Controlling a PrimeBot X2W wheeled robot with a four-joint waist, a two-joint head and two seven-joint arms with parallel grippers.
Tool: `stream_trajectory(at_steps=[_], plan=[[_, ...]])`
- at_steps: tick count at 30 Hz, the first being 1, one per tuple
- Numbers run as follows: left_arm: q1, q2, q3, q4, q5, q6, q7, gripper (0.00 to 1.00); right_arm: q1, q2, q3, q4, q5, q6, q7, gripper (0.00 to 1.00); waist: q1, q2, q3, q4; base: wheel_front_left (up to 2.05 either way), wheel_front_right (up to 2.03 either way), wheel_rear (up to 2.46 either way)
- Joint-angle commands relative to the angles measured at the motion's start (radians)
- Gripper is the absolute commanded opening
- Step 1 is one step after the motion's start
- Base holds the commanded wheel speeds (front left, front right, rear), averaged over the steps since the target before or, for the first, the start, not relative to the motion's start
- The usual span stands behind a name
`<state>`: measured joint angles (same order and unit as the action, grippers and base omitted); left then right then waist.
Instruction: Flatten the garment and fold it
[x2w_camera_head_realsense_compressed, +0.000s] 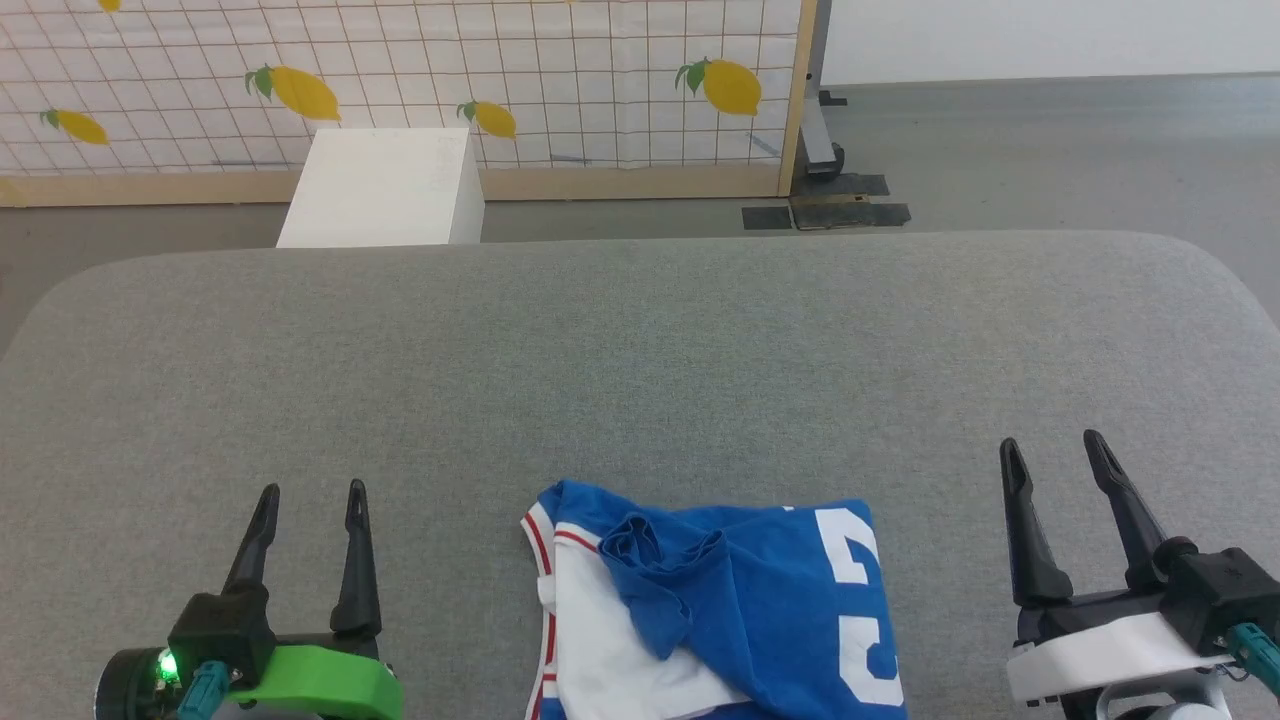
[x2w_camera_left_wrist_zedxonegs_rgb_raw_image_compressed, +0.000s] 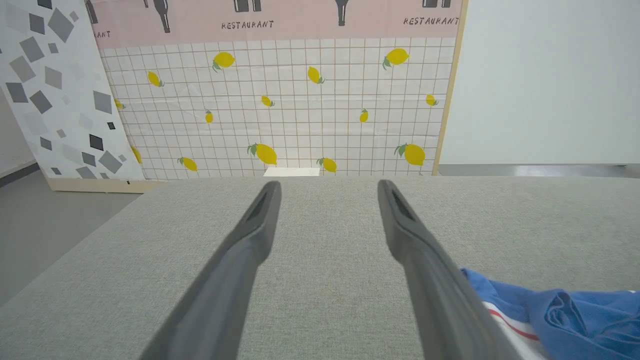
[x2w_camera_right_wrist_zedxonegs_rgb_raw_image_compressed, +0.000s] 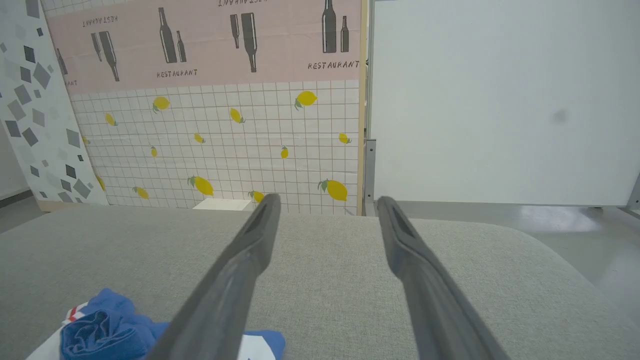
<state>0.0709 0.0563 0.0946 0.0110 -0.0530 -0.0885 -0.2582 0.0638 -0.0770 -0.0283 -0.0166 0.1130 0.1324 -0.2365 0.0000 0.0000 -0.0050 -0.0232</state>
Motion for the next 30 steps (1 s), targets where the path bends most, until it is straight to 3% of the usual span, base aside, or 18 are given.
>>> stream_trajectory(at_steps=[1, 6, 14, 17, 24, 30], plan=[[0.009, -0.006, 0.0, 0.002, -0.009, -0.004, -0.004, 1.0, 0.004, 0.004, -0.003, -0.008, -0.008, -0.002, 0.003, 1.0, 0.0, 0.0, 0.0, 0.0, 0.0, 0.0, 0.0], [0.007, -0.006, 0.002, 0.0, -0.011, -0.002, -0.004, 1.0, -0.041, -0.027, -0.011, -0.039, -0.008, -0.002, 0.008, 1.0, 0.0, 0.0, 0.001, -0.002, 0.0, 0.0, 0.0], [-0.002, -0.006, -0.001, 0.0, -0.015, 0.001, -0.004, 1.0, -0.243, -0.141, 0.018, -0.085, 0.01, -0.002, 0.085, 1.0, 0.0, 0.0, 0.015, -0.001, 0.0, 0.0, 0.0], [-0.01, -0.006, -0.002, -0.003, -0.017, 0.003, -0.004, 1.0, -0.31, -0.206, 0.104, -0.045, 0.083, -0.002, 0.251, 1.0, 0.0, 0.0, 0.029, 0.002, 0.0, 0.0, 0.0], [-0.031, -0.006, -0.005, -0.005, -0.013, 0.001, -0.004, 1.0, -0.426, -0.436, 0.385, 0.031, 0.426, -0.002, 0.732, 1.0, 0.0, 0.0, 0.063, 0.018, 0.0, 0.0, 0.0], [-0.057, -0.006, -0.008, -0.005, -0.015, -0.001, -0.004, 1.0, -0.472, -0.59, 0.579, 0.039, 0.685, -0.002, 0.98, 1.0, 0.0, 0.0, 0.11, 0.037, 0.0, 0.0, 0.0]])
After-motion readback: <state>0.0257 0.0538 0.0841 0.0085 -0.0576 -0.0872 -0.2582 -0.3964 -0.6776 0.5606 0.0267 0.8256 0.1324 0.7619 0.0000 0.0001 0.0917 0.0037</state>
